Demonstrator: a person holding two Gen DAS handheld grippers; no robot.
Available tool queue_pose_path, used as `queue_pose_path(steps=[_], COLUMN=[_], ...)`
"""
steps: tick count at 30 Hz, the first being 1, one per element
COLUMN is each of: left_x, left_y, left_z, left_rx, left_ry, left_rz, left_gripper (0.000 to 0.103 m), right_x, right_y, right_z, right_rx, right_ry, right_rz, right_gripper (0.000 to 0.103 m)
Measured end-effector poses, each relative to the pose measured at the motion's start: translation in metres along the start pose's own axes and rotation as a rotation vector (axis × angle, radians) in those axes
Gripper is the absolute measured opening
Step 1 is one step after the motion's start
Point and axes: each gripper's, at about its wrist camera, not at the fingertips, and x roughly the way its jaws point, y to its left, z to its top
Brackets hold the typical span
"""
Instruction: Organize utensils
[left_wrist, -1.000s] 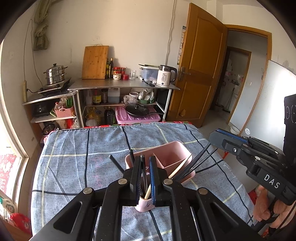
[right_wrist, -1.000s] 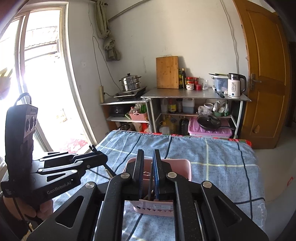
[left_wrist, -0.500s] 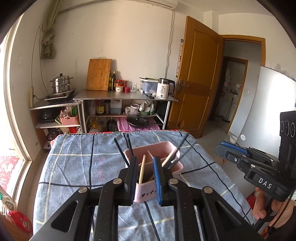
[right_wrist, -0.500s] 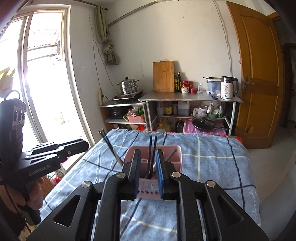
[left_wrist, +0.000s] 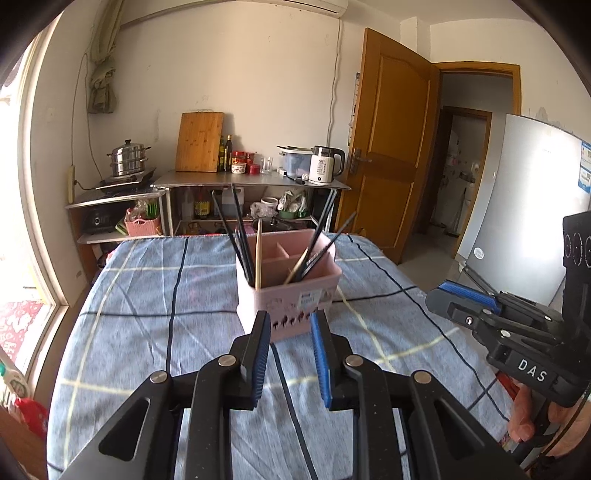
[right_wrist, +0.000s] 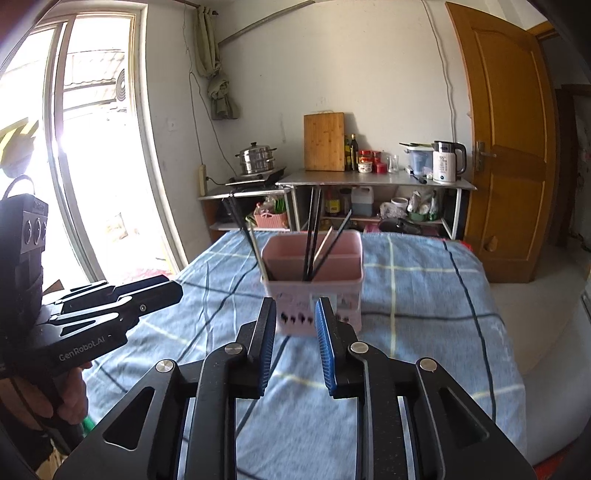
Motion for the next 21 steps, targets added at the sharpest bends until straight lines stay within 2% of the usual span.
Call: queue_pose_path(steps=[8,21], left_x=[-0.02,-0.041], left_y=[-0.014,-0.029], left_z=[-0.039,-0.089], left_rx=[0.013,0.023], left_ry=[-0.005,-0.001], left_rz=[0.038,0.029], left_gripper=[0.023,0.023], right_x=[-0.017,-0.041], right_y=[0.005,0.014], right_z=[-0.04,-0.084], right_rx=[0.023,0.006], right_ry=[0.023,0.047], right_rz=[-0.016,-0.033], right_gripper=[0.024,0.024])
